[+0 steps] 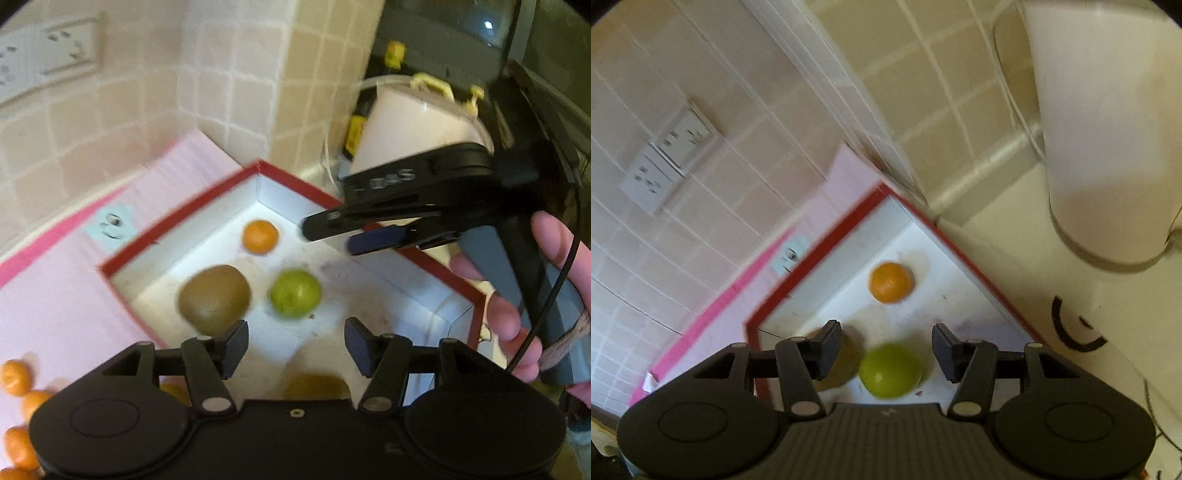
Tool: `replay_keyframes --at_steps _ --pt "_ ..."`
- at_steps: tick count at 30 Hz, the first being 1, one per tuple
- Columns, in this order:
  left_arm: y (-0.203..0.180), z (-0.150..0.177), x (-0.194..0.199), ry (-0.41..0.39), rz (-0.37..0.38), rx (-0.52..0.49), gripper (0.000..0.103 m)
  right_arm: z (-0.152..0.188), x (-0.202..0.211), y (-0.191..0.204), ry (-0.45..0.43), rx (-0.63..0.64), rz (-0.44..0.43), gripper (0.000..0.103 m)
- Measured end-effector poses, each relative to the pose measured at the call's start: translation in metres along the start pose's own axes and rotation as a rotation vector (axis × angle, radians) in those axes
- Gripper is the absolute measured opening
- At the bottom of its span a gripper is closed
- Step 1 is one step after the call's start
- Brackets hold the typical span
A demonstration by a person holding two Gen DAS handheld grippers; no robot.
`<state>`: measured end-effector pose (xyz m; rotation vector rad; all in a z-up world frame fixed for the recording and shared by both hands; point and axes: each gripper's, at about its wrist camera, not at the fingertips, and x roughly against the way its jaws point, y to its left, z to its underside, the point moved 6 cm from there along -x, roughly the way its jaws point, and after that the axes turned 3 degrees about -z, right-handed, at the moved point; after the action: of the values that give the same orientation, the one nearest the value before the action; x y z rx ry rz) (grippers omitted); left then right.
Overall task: Organize fruits
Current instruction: 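Lower kiwi and green apple into the red box and open both tools, then move both tools back over the fruit on the mat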
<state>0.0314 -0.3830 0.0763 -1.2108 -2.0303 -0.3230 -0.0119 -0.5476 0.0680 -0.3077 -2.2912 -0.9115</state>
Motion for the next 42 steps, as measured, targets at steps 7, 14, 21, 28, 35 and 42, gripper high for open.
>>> replay_keyframes --at_steps 7,14,21,28,35,42 --pt "0.04 0.006 0.086 -0.127 -0.11 0.064 0.074 -0.01 0.053 0.032 -0.101 0.046 -0.08 0.062" --pt "0.094 0.029 0.18 -0.246 -0.28 0.196 0.076 -0.001 0.075 0.103 -0.11 0.195 -0.173 0.064" --pt "0.139 0.078 0.266 -0.327 -0.485 0.338 0.079 0.032 0.065 0.185 -0.055 0.385 -0.224 0.066" --pt "0.172 0.143 0.311 -0.324 -0.605 0.498 0.079 0.08 0.03 0.239 0.062 0.492 -0.273 0.068" --pt "0.186 0.2 0.295 -0.22 -0.62 0.609 0.079 0.128 -0.01 0.261 0.152 0.611 -0.217 0.068" --pt "0.186 0.24 0.258 -0.092 -0.599 0.643 0.08 0.172 -0.047 0.257 0.243 0.677 -0.143 0.069"
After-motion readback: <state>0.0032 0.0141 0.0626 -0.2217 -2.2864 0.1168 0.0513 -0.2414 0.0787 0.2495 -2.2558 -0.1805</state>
